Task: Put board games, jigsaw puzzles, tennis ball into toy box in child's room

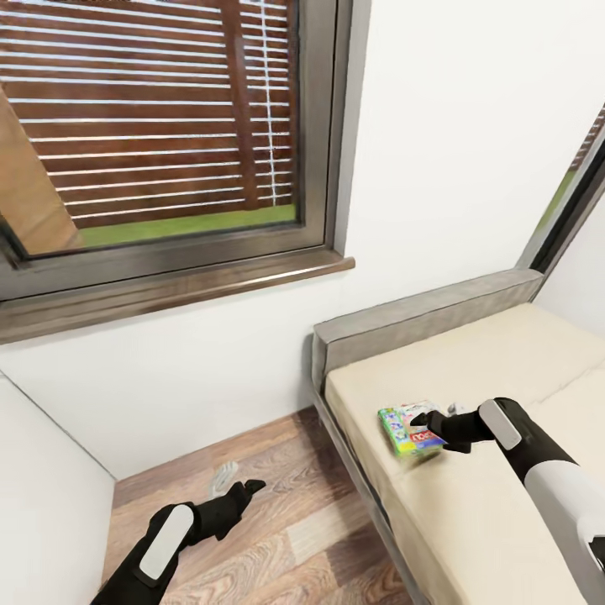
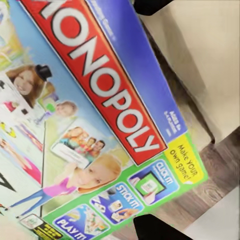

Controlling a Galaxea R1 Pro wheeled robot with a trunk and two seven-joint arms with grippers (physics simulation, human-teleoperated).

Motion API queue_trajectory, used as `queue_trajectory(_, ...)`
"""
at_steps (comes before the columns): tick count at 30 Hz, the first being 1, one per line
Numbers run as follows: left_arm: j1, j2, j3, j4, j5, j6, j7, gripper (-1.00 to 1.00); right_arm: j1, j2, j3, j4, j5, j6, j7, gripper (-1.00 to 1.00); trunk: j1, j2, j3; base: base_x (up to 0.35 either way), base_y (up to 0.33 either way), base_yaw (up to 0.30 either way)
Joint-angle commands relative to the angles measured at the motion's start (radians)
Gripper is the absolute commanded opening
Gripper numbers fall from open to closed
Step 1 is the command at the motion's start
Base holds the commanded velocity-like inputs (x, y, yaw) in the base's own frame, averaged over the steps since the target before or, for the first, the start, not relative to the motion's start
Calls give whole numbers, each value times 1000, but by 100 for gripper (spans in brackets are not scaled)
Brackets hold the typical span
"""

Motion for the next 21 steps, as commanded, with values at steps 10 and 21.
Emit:
queue_trajectory(10,0,-3,-3,-1,-3,2,4,100,0,-2,5,-3,-3,1,0,100,0,0,-1,0,0,288)
queue_trajectory(21,0,-8,-2,0,-50,2,3,100,0,-2,5,-4,-3,1,0,100,0,0,-1,0,0,256)
